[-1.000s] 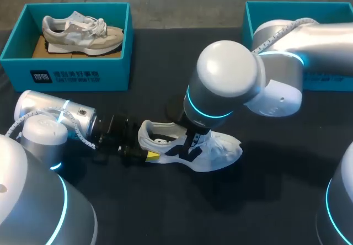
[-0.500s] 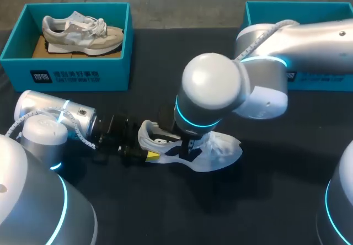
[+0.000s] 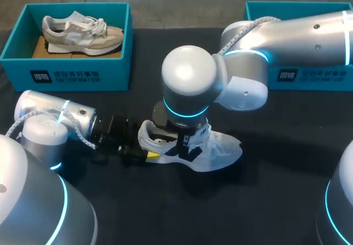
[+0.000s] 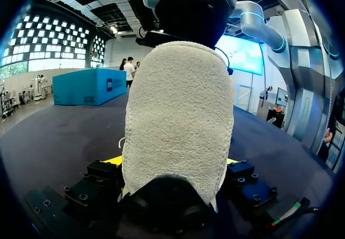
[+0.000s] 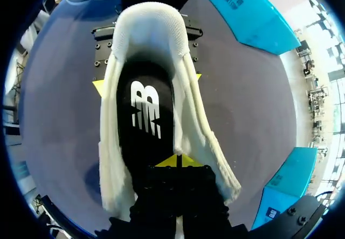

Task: Take the shoe out of the shoebox, open the shoe tongue, remove and reinsert the insole, then place the shoe into the shoebox

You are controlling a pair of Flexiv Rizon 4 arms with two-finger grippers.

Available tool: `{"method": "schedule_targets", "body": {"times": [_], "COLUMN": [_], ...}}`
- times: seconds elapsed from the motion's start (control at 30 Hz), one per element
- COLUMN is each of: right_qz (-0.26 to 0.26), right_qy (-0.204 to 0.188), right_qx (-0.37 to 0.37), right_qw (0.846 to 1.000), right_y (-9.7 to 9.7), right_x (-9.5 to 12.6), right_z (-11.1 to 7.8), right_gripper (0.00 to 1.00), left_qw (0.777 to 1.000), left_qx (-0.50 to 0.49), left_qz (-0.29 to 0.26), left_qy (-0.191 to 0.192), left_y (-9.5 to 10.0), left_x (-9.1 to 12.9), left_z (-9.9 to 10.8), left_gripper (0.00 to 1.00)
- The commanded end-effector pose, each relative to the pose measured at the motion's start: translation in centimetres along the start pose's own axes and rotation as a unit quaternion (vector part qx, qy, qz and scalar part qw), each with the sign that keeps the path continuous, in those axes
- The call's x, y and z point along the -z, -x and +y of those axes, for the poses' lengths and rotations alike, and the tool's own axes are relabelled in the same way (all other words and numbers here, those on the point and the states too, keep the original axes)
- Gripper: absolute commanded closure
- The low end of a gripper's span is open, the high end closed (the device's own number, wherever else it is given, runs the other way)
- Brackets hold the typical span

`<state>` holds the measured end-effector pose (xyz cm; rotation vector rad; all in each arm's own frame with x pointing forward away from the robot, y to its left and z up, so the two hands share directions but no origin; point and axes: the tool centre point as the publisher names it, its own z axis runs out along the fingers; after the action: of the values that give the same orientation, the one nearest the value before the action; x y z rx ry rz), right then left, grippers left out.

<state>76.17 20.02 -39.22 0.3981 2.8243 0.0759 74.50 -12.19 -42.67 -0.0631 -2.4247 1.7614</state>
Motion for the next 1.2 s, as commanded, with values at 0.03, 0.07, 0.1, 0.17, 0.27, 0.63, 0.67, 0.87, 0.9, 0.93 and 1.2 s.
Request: {"method": "schedule_targets", "body": {"times": [0.03,0.07,0.1,0.17,0.27,0.63,0.67,0.87,0.9,0.93,1.2], "right_qz": [-0.002,-0.005,-0.005,-0.007,-0.008,0.003,0.007,0.04,0.044,0.048,0.074], "right_qy": [-0.004,-0.007,-0.007,-0.01,-0.017,-0.035,-0.038,-0.053,-0.055,-0.054,-0.066], "right_qx": [-0.003,-0.007,-0.007,-0.015,-0.021,-0.028,-0.027,-0.024,-0.024,-0.025,-0.03], "right_qw": [1.0,1.0,1.0,1.0,1.0,0.999,0.999,0.998,0.997,0.997,0.995], "right_y": [0.0,0.0,0.0,0.0,0.0,0.2,0.2,-0.2,-0.4,-0.6,-2.0], "right_x": [-0.3,-0.3,-0.3,-0.3,-0.4,-1.2,-1.4,-2.9,-3.1,-3.3,-4.4], "right_z": [0.1,0.0,0.0,-0.4,-0.7,-1.2,-1.1,-0.9,-0.9,-0.9,-1.2], "right_gripper": [1.0,1.0,1.0,1.0,1.0,0.69,0.69,0.73,0.74,0.74,0.73], "left_qw": [1.0,1.0,1.0,1.0,1.0,1.0,1.0,1.0,1.0,1.0,1.0], "left_qx": [0.0,0.0,0.0,0.0,0.0,0.0,0.0,0.0,0.0,0.0,0.0], "left_qz": [-0.001,-0.001,-0.001,-0.001,-0.001,-0.001,-0.001,-0.001,-0.001,-0.001,-0.001], "left_qy": [0.001,0.001,0.001,0.001,0.001,0.001,0.001,0.001,0.001,0.001,0.001], "left_y": [0.1,0.1,0.1,0.1,0.1,0.1,0.1,0.1,0.1,0.1,0.1], "left_x": [-0.1,-0.1,-0.1,-0.1,-0.1,-0.1,-0.1,-0.1,-0.1,-0.1,-0.1], "left_z": [0.2,0.2,0.2,0.2,0.2,0.2,0.2,0.2,0.2,0.2,0.2], "left_gripper": [1.0,1.0,1.0,1.0,1.0,1.0,1.0,1.0,1.0,1.0,1.0]}}
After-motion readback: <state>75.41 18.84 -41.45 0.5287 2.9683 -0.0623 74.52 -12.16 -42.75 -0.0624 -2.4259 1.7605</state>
